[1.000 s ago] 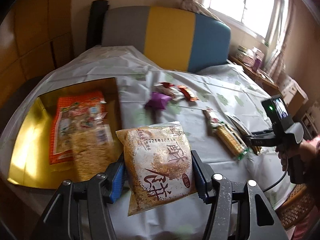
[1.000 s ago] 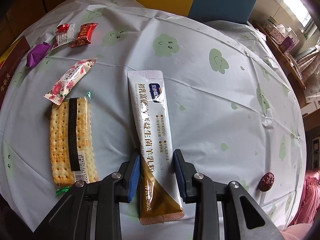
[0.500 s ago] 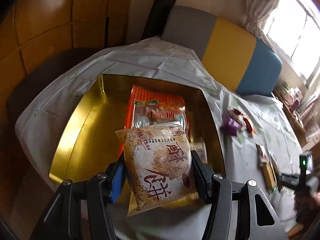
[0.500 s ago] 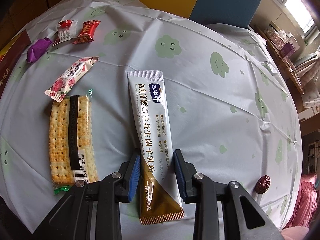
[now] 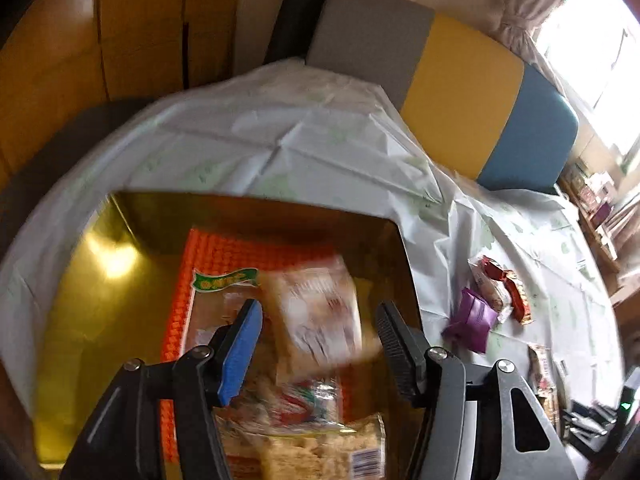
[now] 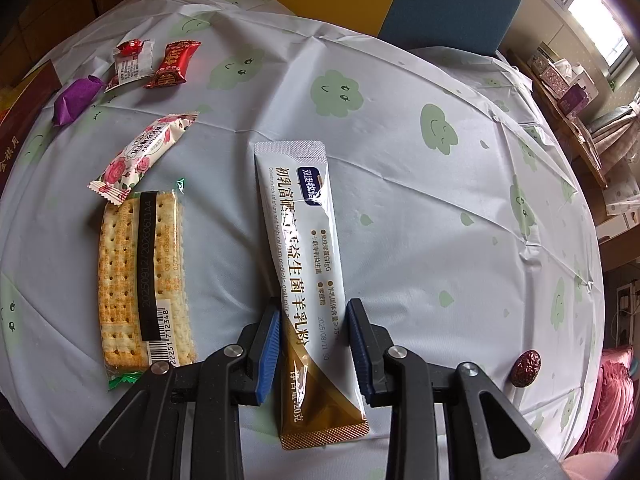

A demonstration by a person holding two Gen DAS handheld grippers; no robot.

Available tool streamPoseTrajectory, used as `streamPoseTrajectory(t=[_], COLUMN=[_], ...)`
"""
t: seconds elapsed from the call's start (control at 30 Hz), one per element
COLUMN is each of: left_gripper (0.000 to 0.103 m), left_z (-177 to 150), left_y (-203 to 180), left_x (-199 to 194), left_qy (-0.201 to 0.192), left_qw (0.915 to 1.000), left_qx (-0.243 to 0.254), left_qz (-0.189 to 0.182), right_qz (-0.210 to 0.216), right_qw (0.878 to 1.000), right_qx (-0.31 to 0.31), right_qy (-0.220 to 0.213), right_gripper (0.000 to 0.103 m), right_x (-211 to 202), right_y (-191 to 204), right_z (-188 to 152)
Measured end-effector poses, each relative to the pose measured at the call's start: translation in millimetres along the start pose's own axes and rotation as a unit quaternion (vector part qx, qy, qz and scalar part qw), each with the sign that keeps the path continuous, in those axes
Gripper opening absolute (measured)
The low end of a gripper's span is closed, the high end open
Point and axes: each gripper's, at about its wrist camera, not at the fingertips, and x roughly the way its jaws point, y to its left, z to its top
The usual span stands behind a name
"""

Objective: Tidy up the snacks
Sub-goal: 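Place the pastry bag into the tin with the left gripper while the right holds the stick pack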

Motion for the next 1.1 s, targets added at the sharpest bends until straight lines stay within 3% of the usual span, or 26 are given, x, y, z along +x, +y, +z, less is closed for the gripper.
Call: streamPoseTrajectory(t=[0.5, 1.1], left_gripper=[0.060, 0.060], left_z=[-70.4, -118.1], left_y=[-14.6, -0.3], left_x=[-49.7, -91.0], left_qy=[-0.028, -0.039], left_qw=[0.9984, 0.9976], left_qx=[0.039, 0.039], left_qz=[0.031, 0.042], right_qz=[-0.008, -0.017], right_qw=[1.000, 1.000], right_qx=[-0.008, -0.012], right_qy=[-0.001, -0.008], right_gripper=[0.032, 0.029], right_x=[-0.2, -5.7], right_y=[5.4, 13.0], right_z=[0.7, -5.1])
